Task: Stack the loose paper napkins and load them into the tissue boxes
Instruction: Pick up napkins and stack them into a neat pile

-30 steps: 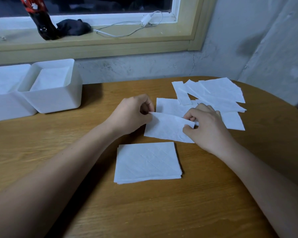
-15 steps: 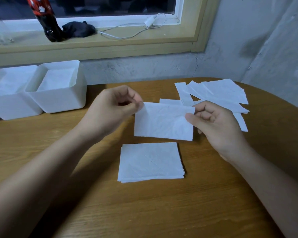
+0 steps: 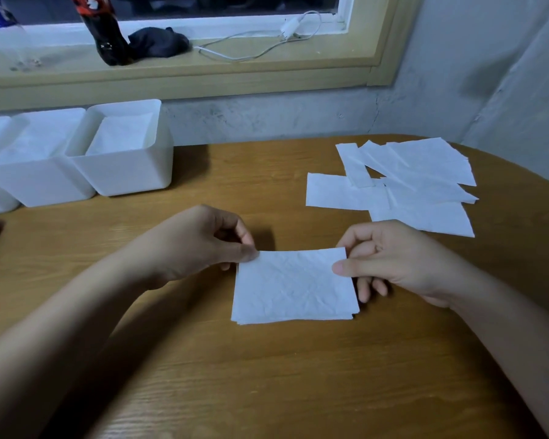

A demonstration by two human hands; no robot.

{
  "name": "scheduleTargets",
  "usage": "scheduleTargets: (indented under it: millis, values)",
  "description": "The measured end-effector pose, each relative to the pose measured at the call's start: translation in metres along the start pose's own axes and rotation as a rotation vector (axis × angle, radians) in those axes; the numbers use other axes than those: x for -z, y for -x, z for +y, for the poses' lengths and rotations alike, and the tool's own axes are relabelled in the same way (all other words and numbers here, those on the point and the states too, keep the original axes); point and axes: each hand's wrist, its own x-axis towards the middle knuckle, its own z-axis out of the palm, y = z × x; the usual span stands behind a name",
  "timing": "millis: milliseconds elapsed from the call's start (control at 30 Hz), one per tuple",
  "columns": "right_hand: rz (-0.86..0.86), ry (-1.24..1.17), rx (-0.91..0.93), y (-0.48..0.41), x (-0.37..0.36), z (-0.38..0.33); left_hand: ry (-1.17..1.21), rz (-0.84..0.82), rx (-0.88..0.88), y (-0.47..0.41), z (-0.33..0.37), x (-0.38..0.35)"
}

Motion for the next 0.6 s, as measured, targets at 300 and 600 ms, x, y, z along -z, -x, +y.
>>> scheduleTargets:
  millis: [300,600]
  values:
    - [0.012,0.102,0.025,-0.0005,-0.0037,0.0014,-0.179,-0.003,0.008,-0.0055,-0.0082,-0.0024]
    - [0.083,0.298,0.058,0.0014,-0.0068,-0.0006,-0.270,0.017,0.021,-0.0062,-0.0104,-0.0025]
